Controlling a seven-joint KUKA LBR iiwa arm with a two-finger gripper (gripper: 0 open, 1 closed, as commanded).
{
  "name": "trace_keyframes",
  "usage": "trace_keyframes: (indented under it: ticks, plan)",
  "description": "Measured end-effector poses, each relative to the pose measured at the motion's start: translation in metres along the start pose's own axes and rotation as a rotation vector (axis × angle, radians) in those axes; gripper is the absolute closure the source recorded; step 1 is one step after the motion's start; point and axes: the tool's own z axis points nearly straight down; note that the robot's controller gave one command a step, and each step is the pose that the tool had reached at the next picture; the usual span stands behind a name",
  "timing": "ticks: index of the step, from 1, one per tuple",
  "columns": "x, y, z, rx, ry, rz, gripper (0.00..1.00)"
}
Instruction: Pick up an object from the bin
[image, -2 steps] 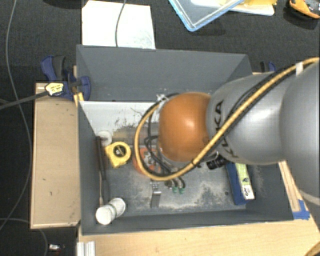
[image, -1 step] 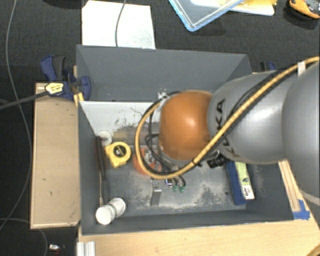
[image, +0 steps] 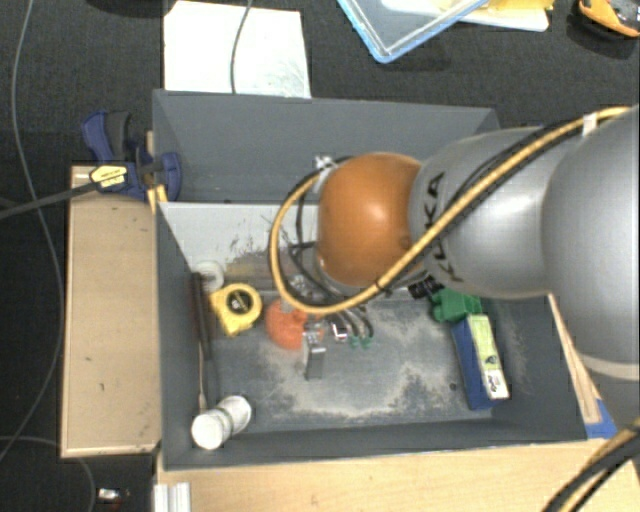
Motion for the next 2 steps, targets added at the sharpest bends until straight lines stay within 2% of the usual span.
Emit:
trace_keyframes:
  ticks: [1, 2]
  plan:
    - [-0.014, -0.018, 0.019, 0.0, 0.0, 0.082, 0.0]
    - [-0.022, -0.035, 0.032, 0.0, -0.002, 0.242, 0.0]
